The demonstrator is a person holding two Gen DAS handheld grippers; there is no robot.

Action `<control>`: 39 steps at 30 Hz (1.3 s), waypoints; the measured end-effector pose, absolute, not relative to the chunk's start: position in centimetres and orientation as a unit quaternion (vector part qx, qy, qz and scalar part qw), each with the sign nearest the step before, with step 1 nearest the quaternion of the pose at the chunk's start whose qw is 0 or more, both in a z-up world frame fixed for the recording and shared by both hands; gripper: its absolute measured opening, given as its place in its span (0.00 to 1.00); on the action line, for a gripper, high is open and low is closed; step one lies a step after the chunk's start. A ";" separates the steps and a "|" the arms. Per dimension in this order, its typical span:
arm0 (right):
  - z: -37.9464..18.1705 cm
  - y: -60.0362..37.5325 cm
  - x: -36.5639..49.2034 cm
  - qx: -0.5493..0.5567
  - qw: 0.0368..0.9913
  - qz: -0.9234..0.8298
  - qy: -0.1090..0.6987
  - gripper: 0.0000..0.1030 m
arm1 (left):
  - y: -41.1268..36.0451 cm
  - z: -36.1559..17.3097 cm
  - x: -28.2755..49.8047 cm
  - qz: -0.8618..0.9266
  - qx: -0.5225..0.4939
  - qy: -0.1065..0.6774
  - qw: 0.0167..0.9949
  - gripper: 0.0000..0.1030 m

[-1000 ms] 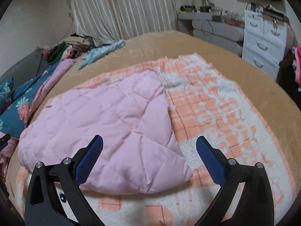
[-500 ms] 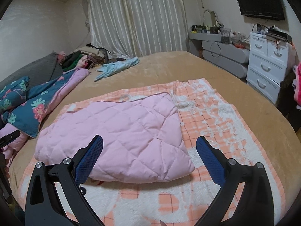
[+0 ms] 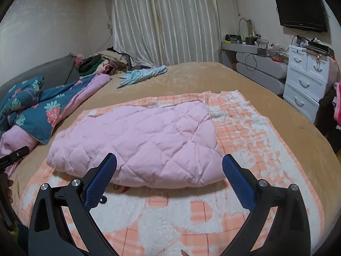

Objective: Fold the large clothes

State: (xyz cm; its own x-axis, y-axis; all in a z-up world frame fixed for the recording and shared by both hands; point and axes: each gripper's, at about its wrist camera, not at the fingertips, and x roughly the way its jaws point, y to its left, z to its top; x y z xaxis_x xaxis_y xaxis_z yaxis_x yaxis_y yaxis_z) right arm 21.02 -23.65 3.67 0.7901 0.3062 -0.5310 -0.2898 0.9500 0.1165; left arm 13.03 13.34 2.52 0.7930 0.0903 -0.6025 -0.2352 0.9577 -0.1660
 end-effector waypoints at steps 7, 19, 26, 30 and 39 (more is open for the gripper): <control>0.5 -22.6 21.1 0.006 0.939 0.154 0.308 0.96 | 12.6 -0.7 12.9 0.094 -0.113 0.334 0.931 0.91; -4.9 -22.3 24.5 0.023 0.919 0.121 0.375 0.96 | 13.4 -4.7 15.5 0.099 -0.137 0.371 0.913 0.91; -7.8 -24.0 28.1 0.084 0.898 0.098 0.420 0.96 | 14.5 -6.5 18.0 0.096 -0.174 0.388 0.900 0.91; -9.2 -25.1 30.0 0.135 0.884 0.088 0.440 0.96 | 16.1 -7.6 19.6 0.074 -0.248 0.391 0.883 0.91; -11.3 -24.9 33.3 0.178 0.863 0.106 0.460 0.96 | 20.2 -9.9 22.5 0.074 -0.371 0.376 0.846 0.91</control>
State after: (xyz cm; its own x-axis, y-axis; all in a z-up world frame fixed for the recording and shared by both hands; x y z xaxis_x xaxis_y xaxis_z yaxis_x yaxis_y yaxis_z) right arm 33.29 -24.94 -11.26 0.5537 0.3464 -0.7572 -0.0182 0.9142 0.4049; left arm 22.47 20.19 -9.89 0.7060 -0.1532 -0.6915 -0.4046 0.7141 -0.5713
